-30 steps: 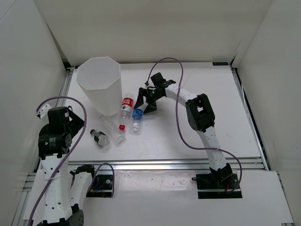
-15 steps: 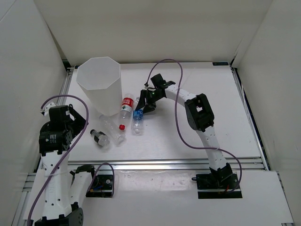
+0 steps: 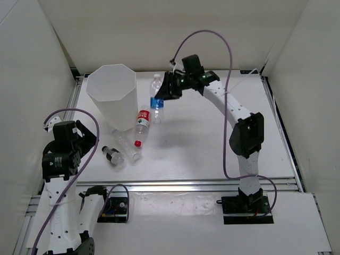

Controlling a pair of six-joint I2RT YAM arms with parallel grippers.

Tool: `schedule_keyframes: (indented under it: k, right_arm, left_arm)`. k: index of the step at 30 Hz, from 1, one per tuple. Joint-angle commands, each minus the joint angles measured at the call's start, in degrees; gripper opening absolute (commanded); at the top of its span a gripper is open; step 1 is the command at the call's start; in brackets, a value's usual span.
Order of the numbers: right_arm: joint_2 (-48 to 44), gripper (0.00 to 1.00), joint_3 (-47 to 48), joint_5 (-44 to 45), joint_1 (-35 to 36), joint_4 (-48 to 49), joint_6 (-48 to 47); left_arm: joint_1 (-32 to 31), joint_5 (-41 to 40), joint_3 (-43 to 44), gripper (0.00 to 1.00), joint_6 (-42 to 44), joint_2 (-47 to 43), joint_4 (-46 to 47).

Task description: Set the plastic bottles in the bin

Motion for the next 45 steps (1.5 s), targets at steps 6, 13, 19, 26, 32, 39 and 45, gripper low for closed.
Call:
schedule_keyframes:
  k: [6,13,19,26,32,39,45]
  right_arm:
    - [-0.1,0.17,27.7,6.8,0.4,11.5,9.7]
    - [6.1,0.14,30.8,16.6,4.9,30.7,10.0]
    - [10.2,0.2,32.0,18.3,4.9,38.9,12.7]
    - [11.9,0.61,32.5,14.0,7.6,35.5,10.3]
    - [3.4,1.0,29.5,11.2,6.7,25.6,3.6]
    - [-8.6,1.0,20.3,8.0,0.1,14.6,4.9]
    - [-13.5,1.0,19.0,-1.2,0.0,7.5,4.7]
  left_arm:
    - [-1.9,-0.3,2.1,1.0,-0.1,1.9,-3.4]
    - [-4.2,0.3,10.9,1.0,1.8,8.6,-7.0]
    - [-5.3,0.3,11.5,1.0,2.3,14.4,-6.2]
    - [-5.3,1.0,10.3,1.0,1.8,15.9,-4.2]
    - [-5.3,-0.4,5.0,1.0,-9.1,13.8,-3.0]
    - [-5.3,3.3,-14.1,1.0,-24.3,5.8,8.2]
    - [-5.3,1.1,-25.1,1.0,-32.1,1.1,14.2]
